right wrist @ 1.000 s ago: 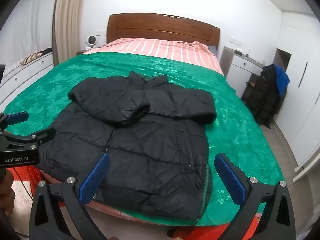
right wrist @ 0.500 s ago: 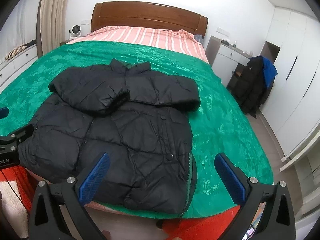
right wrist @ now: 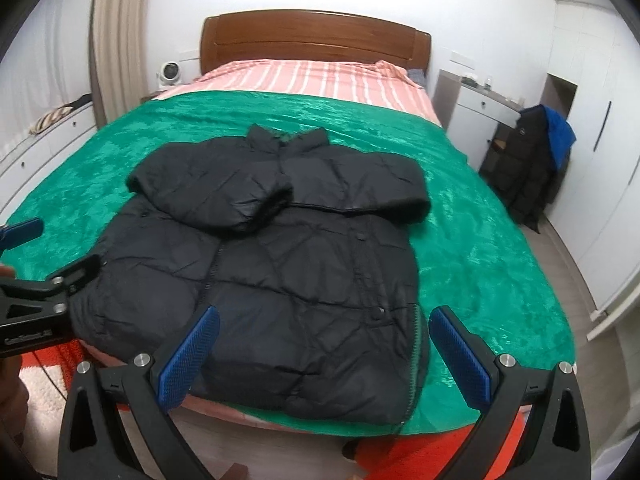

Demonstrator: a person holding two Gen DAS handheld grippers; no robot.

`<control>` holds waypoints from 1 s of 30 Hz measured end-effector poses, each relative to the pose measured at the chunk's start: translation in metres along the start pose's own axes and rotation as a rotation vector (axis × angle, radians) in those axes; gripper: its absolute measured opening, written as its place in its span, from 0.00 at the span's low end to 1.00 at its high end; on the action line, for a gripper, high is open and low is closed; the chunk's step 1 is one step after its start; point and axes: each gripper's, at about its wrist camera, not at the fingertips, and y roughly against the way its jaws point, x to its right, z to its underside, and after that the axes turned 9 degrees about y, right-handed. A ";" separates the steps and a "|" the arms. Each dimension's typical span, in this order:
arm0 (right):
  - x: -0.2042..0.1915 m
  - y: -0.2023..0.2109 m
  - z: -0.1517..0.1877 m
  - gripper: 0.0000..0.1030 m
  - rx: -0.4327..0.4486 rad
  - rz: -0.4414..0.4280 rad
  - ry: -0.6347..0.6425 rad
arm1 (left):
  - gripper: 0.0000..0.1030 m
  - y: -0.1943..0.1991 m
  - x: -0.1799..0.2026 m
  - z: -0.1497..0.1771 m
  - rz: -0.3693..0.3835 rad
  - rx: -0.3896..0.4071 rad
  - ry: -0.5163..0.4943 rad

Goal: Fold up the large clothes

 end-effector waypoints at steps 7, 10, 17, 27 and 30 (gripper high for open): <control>-0.003 -0.002 0.003 1.00 0.001 -0.031 0.000 | 1.00 -0.001 0.010 0.005 0.018 -0.013 -0.026; 0.000 -0.001 0.005 1.00 0.007 -0.034 -0.011 | 1.00 -0.002 0.013 0.006 0.022 -0.019 -0.028; 0.000 -0.005 0.007 1.00 -0.005 -0.043 -0.017 | 1.00 -0.004 0.013 0.007 0.029 -0.037 -0.021; -0.003 -0.004 0.007 1.00 0.000 -0.047 -0.009 | 1.00 -0.005 0.011 0.009 0.029 -0.047 -0.016; -0.002 -0.003 0.007 1.00 0.006 -0.046 -0.014 | 1.00 -0.004 0.013 0.009 0.031 -0.043 -0.020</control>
